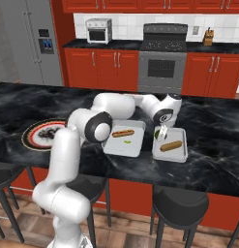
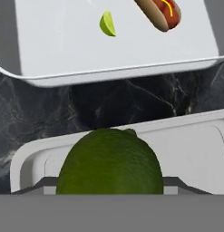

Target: Place one cooked food and one vegetable from the large plate to each tupperware container.

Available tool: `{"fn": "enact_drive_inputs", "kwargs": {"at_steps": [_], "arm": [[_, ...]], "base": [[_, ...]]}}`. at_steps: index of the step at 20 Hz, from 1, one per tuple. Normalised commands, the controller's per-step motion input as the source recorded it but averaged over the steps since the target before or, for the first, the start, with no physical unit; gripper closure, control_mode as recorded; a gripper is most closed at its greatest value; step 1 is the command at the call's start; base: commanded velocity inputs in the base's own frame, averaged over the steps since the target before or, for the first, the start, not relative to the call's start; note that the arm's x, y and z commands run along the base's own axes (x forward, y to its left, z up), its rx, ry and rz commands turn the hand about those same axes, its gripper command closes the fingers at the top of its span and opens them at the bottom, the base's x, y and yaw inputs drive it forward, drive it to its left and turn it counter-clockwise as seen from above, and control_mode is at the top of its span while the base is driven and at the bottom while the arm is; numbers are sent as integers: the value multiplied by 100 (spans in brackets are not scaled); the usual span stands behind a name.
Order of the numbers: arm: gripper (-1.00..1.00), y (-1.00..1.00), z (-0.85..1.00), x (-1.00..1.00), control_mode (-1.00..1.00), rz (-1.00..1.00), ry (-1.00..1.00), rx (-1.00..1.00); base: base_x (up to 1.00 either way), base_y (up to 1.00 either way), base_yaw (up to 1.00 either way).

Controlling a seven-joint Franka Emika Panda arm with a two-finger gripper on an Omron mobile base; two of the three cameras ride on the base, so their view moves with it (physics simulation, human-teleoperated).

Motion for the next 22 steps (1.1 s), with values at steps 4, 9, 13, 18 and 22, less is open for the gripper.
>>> {"fn": "enact_drive_inputs", "kwargs": {"at_steps": [4, 9, 13, 18, 22], "arm": [[100, 0, -48, 13, -100, -7, -5, 0], [100, -13, -35, 23, -100, -8, -1, 0], [100, -14, -32, 28, -100, -7, 0, 0], [-100, -14, -39, 36, -100, -4, 0, 0], [-100, -1, -24, 37, -100, -2, 0, 0]], "base": [[0, 0, 0], [0, 0, 0], [0, 0, 0], [0, 0, 0], [0, 0, 0]]}}
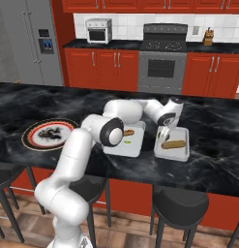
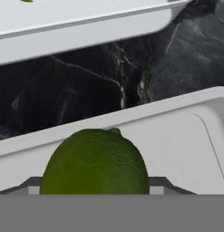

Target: Place one cooked food and one vegetable from the large plate to each tupperware container.

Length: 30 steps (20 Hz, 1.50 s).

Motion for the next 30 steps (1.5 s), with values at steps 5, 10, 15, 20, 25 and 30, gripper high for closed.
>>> {"fn": "enact_drive_inputs", "kwargs": {"at_steps": [5, 10, 15, 20, 25, 30], "arm": [[-100, 20, -25, -16, -100, 0, 1, 0], [-100, 58, -97, -98, -100, 0, 2, 0], [-100, 25, -15, -58, -100, 0, -6, 0], [-100, 13, 28, -19, -100, -2, -4, 0], [-100, -9, 47, -7, -100, -7, 0, 0], [-100, -2, 61, -28, -100, -6, -4, 0]], "base": [[0, 0, 0], [0, 0, 0], [0, 0, 0], [0, 0, 0], [0, 0, 0], [0, 0, 0]]}}
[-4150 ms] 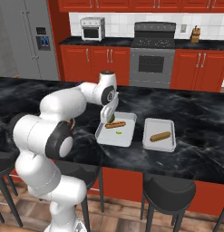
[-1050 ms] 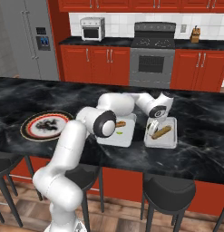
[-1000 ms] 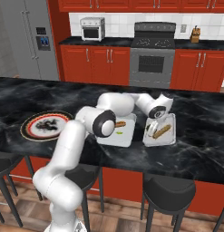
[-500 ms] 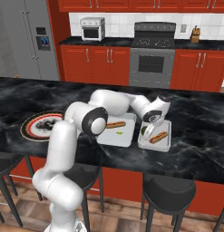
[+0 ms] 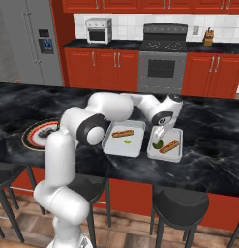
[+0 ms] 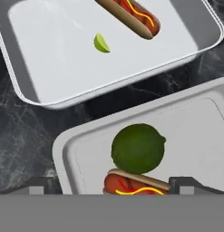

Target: Place one cooked food and one vegetable from the large plate to each tupperware container.

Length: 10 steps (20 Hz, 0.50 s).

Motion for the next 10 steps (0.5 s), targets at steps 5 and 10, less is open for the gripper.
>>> {"fn": "enact_drive_inputs", "kwargs": {"at_steps": [5, 10], "arm": [[-100, 35, 55, -42, -100, -1, -10, 0], [-100, 66, 63, -58, -100, 0, -9, 7]], "base": [[0, 0, 0], [0, 0, 0]]}}
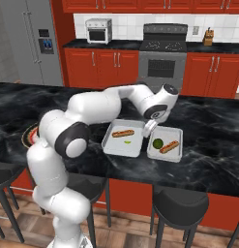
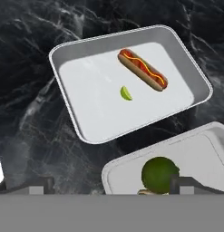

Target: Place one cooked food and one vegetable from the large plate to each tupperware container.

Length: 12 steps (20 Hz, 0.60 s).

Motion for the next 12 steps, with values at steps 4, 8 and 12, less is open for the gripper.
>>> {"fn": "enact_drive_inputs", "kwargs": {"at_steps": [4, 8, 12], "arm": [[-100, 98, 56, -54, -100, 4, -13, 9], [-100, 100, 64, -40, -100, 10, -18, 0], [-100, 100, 64, -33, -100, 9, -13, 0]], "base": [[0, 0, 0], [0, 0, 0], [0, 0, 0]]}}
